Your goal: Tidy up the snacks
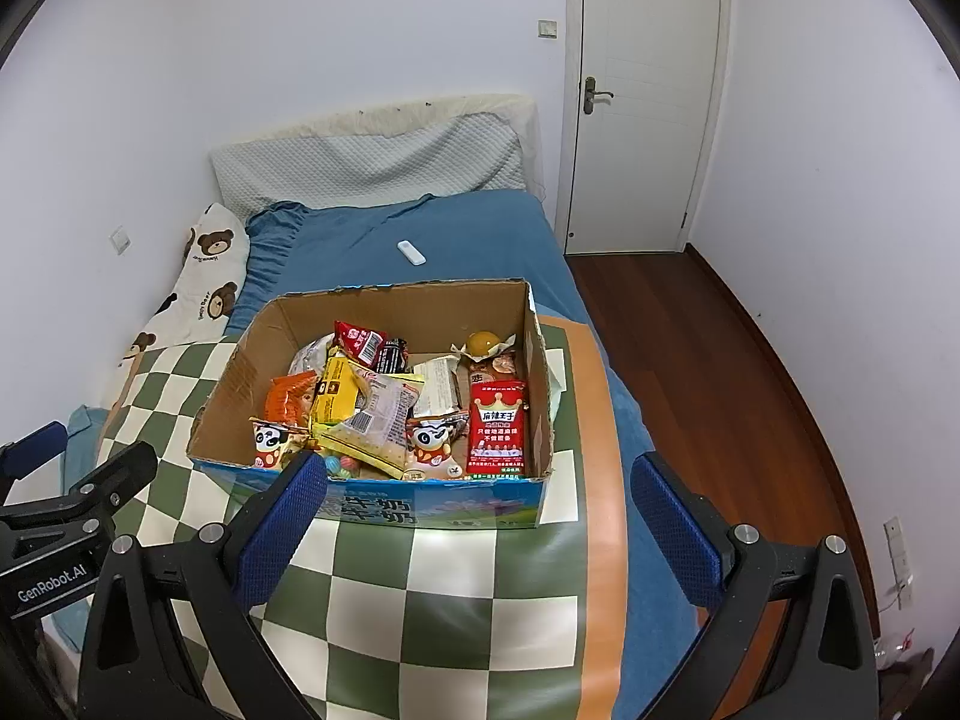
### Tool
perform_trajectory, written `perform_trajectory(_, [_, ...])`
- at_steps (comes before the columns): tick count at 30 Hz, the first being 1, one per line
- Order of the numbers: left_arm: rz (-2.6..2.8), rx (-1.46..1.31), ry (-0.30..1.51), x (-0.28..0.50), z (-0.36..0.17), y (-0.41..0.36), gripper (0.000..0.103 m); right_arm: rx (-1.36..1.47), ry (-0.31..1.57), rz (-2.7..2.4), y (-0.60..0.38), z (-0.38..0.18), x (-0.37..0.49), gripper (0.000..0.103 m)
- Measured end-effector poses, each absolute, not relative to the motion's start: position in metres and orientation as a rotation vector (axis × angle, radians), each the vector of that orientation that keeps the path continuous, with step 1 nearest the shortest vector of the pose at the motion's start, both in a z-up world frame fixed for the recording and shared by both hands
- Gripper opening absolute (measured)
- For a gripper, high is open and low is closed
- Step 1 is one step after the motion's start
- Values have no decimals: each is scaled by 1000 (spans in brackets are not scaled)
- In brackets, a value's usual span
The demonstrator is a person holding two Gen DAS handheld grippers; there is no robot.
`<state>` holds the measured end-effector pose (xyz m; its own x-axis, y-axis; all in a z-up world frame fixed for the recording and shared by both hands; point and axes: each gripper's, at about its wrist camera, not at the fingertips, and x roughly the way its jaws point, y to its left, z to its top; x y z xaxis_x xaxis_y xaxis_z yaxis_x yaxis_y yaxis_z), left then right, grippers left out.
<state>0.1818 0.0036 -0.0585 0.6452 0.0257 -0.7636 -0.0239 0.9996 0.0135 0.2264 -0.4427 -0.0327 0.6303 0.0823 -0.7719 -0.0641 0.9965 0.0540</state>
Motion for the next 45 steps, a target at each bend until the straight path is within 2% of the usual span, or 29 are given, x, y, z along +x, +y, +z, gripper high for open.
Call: perform_trajectory(45, [24, 4, 858, 181, -54, 3, 103, 41, 876, 114, -443, -28, 226, 103])
